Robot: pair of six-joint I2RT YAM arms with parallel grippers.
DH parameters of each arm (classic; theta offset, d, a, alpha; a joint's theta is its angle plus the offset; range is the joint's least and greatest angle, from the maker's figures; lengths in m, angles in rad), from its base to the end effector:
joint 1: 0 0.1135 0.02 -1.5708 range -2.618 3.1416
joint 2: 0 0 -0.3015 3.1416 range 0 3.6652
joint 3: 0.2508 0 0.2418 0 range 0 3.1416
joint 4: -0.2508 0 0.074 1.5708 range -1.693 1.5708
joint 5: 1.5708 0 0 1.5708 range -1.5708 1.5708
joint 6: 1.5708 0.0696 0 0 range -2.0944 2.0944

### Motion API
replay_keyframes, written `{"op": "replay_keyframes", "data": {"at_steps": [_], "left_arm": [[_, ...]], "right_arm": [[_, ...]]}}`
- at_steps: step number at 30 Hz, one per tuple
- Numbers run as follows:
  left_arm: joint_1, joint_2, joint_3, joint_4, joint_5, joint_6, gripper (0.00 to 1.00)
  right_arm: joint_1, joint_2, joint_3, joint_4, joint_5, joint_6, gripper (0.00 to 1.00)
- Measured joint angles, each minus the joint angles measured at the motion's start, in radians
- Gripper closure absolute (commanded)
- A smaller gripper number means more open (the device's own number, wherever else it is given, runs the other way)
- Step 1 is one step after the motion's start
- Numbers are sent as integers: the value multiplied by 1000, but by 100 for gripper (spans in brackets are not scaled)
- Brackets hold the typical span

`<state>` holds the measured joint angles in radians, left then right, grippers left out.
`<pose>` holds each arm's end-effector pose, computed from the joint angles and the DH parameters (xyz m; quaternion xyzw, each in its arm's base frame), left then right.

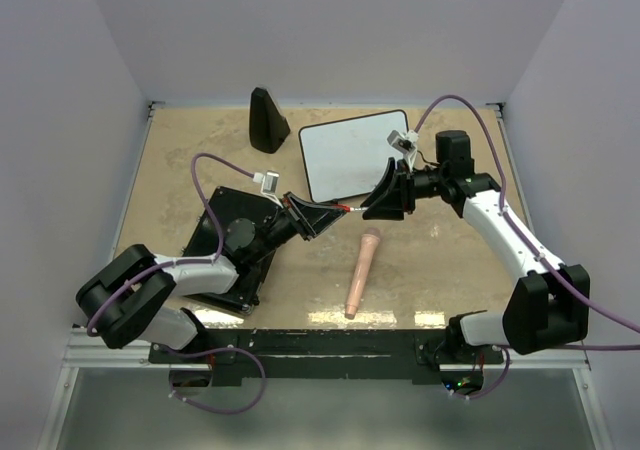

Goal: Write a sentence on the whiteboard
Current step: Open the whiteboard marker at the center of the board.

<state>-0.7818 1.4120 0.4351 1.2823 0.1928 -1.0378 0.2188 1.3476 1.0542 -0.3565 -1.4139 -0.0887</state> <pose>0.1956 -0.2130 0.2935 0.0019 0.5937 -0.6686 0.4478 0.2412 0.1241 0.3459 -0.3895 0.6289 0.6026 0.2993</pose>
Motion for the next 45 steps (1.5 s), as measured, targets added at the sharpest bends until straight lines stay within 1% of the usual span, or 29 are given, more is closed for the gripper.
{"op": "replay_keyframes", "data": {"at_steps": [2,3,5,7,10,11,13,14,17,18,19,21,22,23,24,26,30,32,34,36,39,42,45], "left_arm": [[0,0,0,2,0,0,100],[0,0,0,3,0,0,100],[0,0,0,8,0,-1,100],[-3,0,0,15,2,-2,100],[-4,0,0,17,1,-4,100],[-4,0,0,17,1,-6,100],[-4,2,0,18,3,-12,100],[-4,2,0,21,5,-17,100],[-4,3,0,22,5,-18,99],[-4,3,0,21,5,-18,90],[-4,3,0,21,5,-18,66],[-4,2,0,21,7,-16,44],[-4,2,0,19,5,-7,28],[-3,-1,-2,16,4,5,24],[3,-8,-6,10,5,14,20],[16,-49,-23,-10,12,36,13],[58,-209,-74,-108,43,93,9],[83,-302,-81,-204,71,146,9],[101,-376,-71,-326,108,225,9],[106,-400,-37,-448,150,301,9],[105,-385,35,-620,228,418,9],[94,-357,79,-725,284,516,9],[67,-301,127,-797,322,591,10]], "right_arm": [[2,0,0,11,0,9,60],[3,0,0,16,-1,12,66],[3,0,0,26,-1,15,69],[3,0,0,32,1,19,69],[4,0,-2,38,1,20,74],[4,0,-4,40,1,21,85],[4,0,-6,45,3,18,96],[4,0,-8,48,5,20,100],[4,0,-11,53,6,21,100],[4,0,-12,53,6,20,100],[4,0,-12,53,6,18,100],[5,-2,-12,51,7,12,100],[8,-5,-11,34,5,-9,100],[14,-9,-9,10,10,-39,100],[23,-14,3,-49,24,-89,100],[35,-13,58,-196,72,-247,100],[38,14,200,-500,173,-602,100],[38,45,239,-626,205,-758,100],[41,73,239,-714,253,-865,100],[53,89,232,-765,291,-924,100],[87,91,232,-812,328,-977,100],[118,86,232,-819,339,-982,100],[144,84,232,-817,349,-974,100]]}}
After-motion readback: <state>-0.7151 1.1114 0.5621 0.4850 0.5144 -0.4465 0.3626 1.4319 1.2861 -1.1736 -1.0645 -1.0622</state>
